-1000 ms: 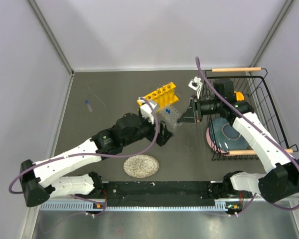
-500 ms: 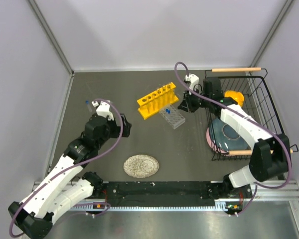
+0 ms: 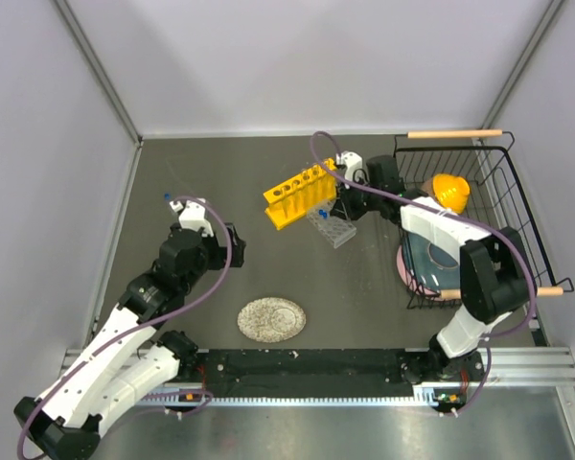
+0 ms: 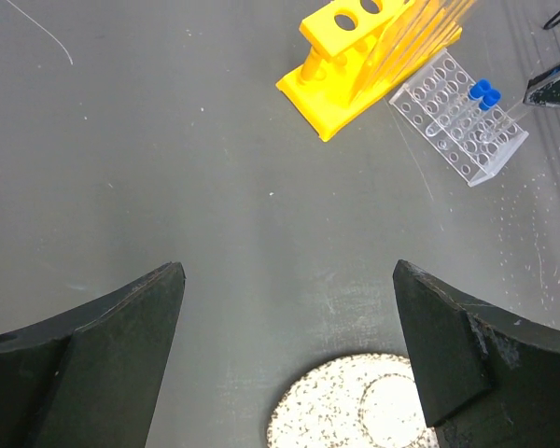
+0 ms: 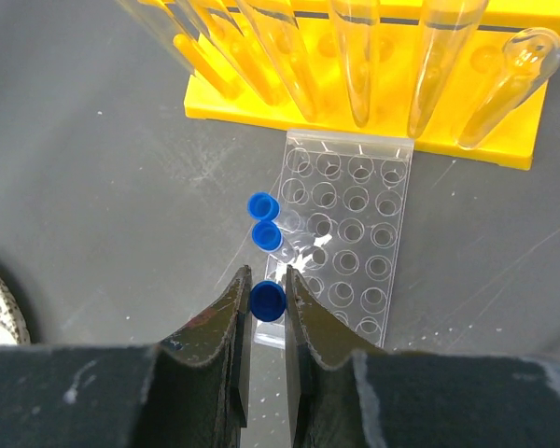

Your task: Organize the chemistry lab equipment

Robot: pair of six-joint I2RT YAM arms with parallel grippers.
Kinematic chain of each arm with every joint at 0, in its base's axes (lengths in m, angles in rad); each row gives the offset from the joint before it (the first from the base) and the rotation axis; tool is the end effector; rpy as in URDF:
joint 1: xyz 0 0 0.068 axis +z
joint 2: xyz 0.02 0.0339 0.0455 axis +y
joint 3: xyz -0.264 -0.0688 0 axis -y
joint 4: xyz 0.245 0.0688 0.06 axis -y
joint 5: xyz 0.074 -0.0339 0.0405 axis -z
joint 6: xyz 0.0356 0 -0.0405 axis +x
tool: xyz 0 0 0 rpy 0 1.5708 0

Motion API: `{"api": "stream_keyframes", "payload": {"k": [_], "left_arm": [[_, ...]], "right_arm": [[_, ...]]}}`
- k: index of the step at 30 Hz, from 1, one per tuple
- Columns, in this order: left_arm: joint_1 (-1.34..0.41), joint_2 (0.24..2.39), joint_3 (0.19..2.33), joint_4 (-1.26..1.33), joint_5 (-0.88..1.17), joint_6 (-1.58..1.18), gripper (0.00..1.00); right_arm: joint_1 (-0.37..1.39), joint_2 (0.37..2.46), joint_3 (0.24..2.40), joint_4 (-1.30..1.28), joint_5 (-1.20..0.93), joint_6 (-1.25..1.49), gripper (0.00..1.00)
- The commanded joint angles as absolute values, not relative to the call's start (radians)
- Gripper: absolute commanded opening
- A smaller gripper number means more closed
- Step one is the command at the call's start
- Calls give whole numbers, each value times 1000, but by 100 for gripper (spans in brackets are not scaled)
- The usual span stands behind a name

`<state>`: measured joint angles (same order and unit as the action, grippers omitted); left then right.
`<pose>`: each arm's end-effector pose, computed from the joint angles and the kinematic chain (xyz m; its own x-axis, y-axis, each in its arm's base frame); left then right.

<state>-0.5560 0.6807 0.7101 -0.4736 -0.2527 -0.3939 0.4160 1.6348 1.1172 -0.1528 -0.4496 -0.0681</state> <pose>0.1371 -0.0747 0.3002 -0.4596 -0.1519 -0.8750 0.1547 0.9565 -0.2473 0.3254 0.1607 0.2420 -0.5210 -0.2972 -0.8001 -0.7126 0.6675 0.2161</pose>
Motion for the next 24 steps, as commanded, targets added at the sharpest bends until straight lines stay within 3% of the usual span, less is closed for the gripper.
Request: {"api": "stream_keyframes", "payload": {"k": [1, 13, 24], "left_arm": [[-549, 658, 701, -446, -305, -385, 99], [-548, 638, 695, -446, -313, -387, 99], [-548, 623, 696, -454, -311, -394, 99]], "right_arm": [[437, 1664, 1138, -100, -428, -78, 11], [463, 1686, 1124, -106, -393, -101, 12], [472, 1664, 1094, -124, -382, -138, 20]]}}
